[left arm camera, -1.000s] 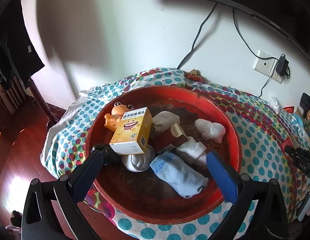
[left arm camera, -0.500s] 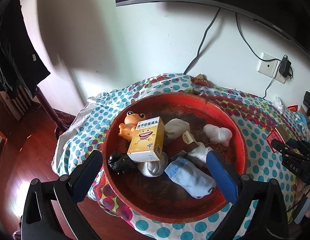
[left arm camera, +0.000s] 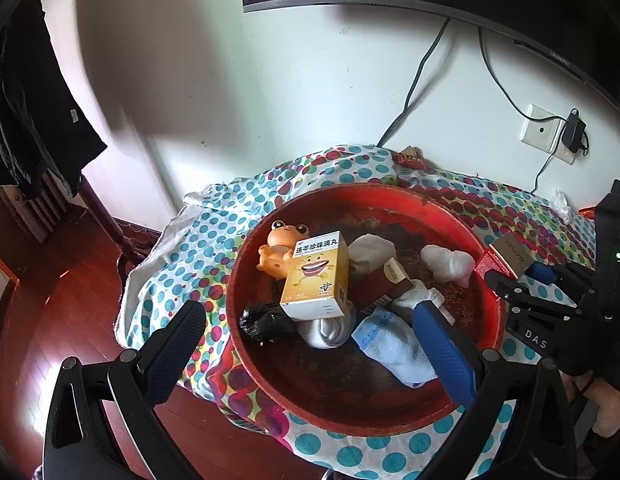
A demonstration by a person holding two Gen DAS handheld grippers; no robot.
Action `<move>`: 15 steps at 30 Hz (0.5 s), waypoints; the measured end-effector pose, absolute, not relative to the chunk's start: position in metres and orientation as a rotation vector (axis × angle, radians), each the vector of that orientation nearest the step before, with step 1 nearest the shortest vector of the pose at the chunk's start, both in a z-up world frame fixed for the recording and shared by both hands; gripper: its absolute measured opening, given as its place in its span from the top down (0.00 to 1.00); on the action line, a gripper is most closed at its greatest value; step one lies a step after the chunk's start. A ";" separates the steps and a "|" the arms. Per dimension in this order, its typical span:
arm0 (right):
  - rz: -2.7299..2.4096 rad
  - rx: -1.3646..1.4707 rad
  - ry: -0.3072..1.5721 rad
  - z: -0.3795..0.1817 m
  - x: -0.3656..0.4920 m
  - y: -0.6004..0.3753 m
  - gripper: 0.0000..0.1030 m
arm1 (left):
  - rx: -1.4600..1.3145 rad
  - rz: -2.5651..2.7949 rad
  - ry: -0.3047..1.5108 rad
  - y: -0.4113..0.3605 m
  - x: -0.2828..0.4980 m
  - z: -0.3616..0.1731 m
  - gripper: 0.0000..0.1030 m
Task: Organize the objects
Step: 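Lower the MARUBI box into the red tray and open the right gripper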
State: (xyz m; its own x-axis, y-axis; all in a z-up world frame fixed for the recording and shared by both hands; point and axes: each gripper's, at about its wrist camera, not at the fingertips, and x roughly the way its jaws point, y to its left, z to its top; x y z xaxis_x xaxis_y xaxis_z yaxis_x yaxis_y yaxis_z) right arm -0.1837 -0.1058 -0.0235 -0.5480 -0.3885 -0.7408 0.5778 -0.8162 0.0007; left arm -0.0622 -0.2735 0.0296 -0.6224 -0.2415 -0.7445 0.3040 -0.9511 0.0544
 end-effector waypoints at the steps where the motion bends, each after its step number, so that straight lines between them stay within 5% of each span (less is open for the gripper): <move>1: -2.331 1.036 0.337 -0.024 -0.183 -0.112 0.54 | 1.167 -2.579 0.112 -0.275 -0.061 0.030 0.00; 15: -2.270 1.042 0.378 -0.025 -0.186 -0.180 0.54 | 1.188 -2.505 0.161 -0.309 -0.054 0.029 0.00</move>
State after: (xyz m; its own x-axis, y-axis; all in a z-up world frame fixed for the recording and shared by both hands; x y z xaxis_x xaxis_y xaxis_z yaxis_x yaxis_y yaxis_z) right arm -0.1864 -0.1799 -0.0253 -0.5075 -0.4066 -0.7597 0.6309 -0.7759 -0.0062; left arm -0.0538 -0.3092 0.0292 -0.5803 -0.2738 -0.7670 0.3699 -0.9277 0.0513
